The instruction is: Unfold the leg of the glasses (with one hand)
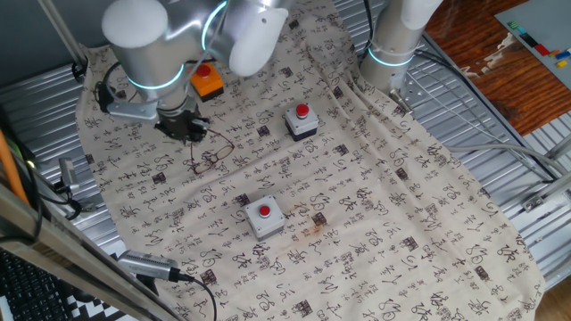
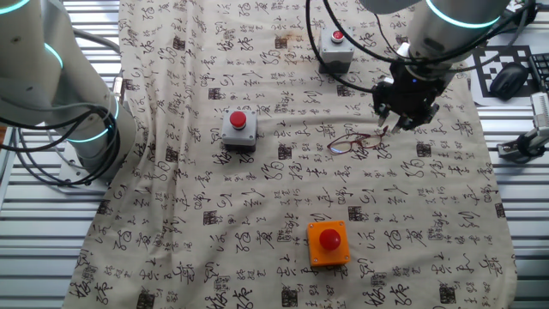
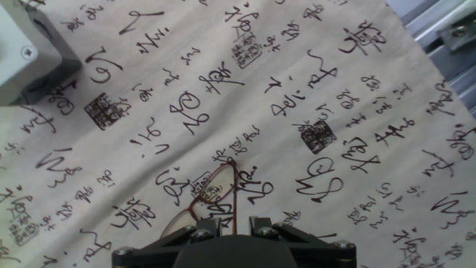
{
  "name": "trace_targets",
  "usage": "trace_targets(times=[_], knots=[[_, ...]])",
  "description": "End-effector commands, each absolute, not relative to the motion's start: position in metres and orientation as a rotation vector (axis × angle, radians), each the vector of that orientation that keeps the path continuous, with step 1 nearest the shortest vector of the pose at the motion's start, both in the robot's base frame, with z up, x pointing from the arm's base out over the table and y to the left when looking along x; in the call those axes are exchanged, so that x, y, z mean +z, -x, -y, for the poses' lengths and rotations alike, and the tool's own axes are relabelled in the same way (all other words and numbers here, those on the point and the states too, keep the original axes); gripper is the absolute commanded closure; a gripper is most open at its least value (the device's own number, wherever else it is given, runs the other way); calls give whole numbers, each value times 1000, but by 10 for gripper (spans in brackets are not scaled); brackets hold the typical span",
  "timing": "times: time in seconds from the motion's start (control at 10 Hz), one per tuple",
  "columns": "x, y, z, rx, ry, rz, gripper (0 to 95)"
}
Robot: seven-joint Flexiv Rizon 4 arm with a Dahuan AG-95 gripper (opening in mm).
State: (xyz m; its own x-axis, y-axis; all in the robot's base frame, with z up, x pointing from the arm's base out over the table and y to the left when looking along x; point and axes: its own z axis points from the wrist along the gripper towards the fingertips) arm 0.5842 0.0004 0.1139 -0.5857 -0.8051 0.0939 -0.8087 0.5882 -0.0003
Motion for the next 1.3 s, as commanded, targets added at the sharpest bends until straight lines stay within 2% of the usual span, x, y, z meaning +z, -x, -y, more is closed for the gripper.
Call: trace_targets(times=[0.1,0.3,0.4,0.5,0.6,1.3], knots=[[111,-582,-4,66,-1373,2729,570],[107,-582,-3,67,-1375,2729,570],[105,-582,-3,66,-1376,2729,760],[103,-582,-2,66,-1371,2732,760],[103,-582,-2,67,-1367,2732,950],[106,-576,-9,26,-1391,2711,950]])
